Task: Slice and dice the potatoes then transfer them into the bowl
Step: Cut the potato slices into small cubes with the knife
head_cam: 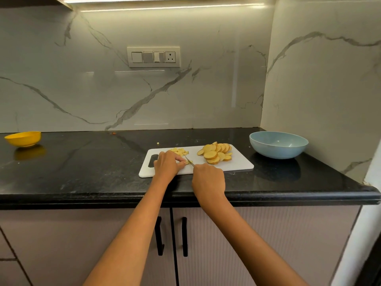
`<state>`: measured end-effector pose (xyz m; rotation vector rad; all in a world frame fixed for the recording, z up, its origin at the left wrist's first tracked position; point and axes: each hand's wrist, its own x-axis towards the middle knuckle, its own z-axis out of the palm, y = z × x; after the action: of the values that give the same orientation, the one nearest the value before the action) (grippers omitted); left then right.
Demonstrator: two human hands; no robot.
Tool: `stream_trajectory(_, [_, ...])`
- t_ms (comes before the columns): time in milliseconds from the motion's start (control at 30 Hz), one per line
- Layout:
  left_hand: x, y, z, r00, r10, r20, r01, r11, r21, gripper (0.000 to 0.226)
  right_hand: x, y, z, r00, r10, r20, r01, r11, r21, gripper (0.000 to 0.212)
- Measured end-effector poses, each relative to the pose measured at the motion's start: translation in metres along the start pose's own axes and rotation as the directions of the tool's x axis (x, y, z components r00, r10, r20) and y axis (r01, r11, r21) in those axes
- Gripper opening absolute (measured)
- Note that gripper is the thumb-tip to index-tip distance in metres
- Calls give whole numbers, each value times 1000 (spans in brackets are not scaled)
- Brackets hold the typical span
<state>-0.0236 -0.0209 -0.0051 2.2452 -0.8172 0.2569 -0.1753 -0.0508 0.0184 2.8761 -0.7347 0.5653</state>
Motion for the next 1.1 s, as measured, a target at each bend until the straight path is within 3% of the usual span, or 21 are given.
stream_trajectory(367, [-6, 0, -2, 1000, 4, -10, -4, 1000, -25, 22, -4, 5, -1, 994, 104, 45, -108, 987, 121, 25])
stream_trajectory(567, [-8, -2, -5, 995, -22, -95, 3, 980, -199, 21, -4, -1, -4, 993, 83, 81, -93, 986, 140, 25])
stream_trajectory(1100, [-4, 1, -8, 999, -38, -16, 36, 996, -82, 12, 14, -9, -2, 998, 33, 49, -38, 995, 89, 26])
